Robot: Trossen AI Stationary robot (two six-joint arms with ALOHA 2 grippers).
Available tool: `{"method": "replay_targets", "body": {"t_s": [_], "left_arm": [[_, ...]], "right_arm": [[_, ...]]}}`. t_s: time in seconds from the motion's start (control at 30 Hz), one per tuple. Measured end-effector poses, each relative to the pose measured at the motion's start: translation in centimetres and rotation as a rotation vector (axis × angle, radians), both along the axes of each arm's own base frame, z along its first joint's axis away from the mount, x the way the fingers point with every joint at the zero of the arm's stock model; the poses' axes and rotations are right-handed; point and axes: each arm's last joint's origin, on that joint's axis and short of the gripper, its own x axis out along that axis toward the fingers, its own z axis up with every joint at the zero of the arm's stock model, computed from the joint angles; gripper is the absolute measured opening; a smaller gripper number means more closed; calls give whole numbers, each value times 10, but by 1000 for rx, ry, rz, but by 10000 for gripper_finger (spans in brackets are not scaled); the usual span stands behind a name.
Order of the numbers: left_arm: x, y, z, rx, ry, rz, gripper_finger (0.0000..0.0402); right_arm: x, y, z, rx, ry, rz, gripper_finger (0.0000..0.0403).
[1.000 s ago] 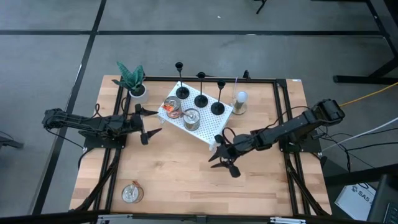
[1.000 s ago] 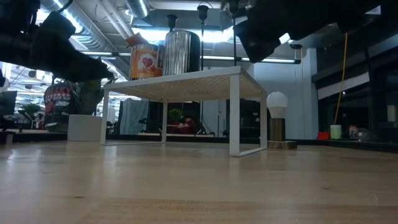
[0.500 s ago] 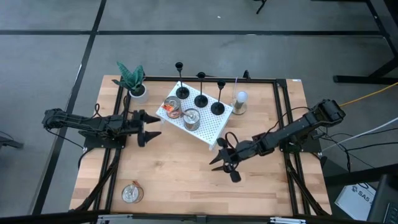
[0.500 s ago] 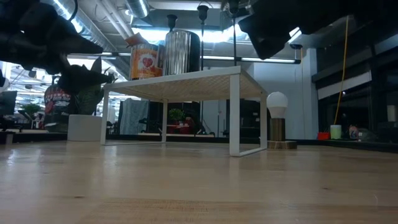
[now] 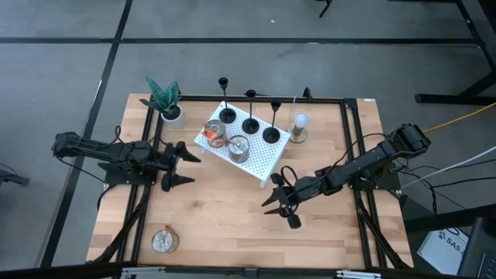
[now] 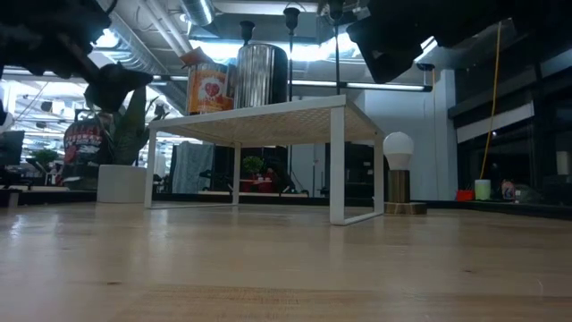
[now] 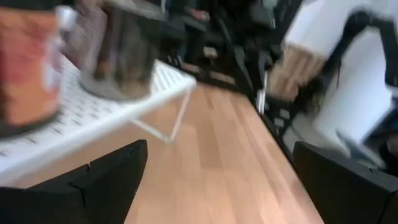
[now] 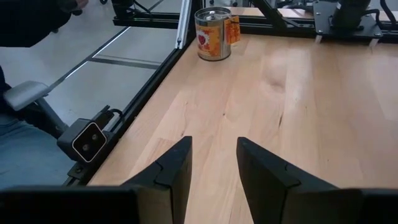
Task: Pick & Place candle stick holders
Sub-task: Put the orange scented candle on the shelf
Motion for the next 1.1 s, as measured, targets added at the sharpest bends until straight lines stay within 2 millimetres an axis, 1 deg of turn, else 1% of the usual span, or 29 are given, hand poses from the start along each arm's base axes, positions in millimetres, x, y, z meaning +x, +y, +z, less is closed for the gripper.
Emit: {"method": "replay_targets", "body": {"t_s": [0.1, 0.2, 0.33, 0.47, 0.57, 0.67, 0.77, 0.87, 1.03, 1.1], "left_arm": [[4, -6, 2, 40, 51, -51, 400], [10, -14, 11, 85, 102, -81, 400], [20, -26, 29, 168, 195, -86, 400], [31, -41, 48, 232, 333, -107, 400], [38, -55, 58, 213, 453, -145, 400], [40, -72, 64, 151, 595, -204, 400], [38, -90, 69, 78, 731, -246, 400], [31, -106, 73, 5, 845, -260, 400], [10, -129, 79, -194, 969, -298, 400], [1, -137, 80, -247, 1000, -317, 400]], "right_arm": [[0, 0, 0, 0, 0, 0, 129], [0, 0, 0, 0, 0, 0, 129], [0, 0, 0, 0, 0, 0, 129], [0, 0, 0, -1, 1, 0, 129], [0, 0, 0, -2, 3, 0, 129], [-1, 0, -1, -6, 12, 0, 129], [-1, -1, -3, -13, 27, -1, 129], [-1, -2, -4, -29, 34, -28, 129], [-1, -2, -4, -32, 35, -39, 129], [-1, -2, -4, -32, 35, -39, 129]]}}
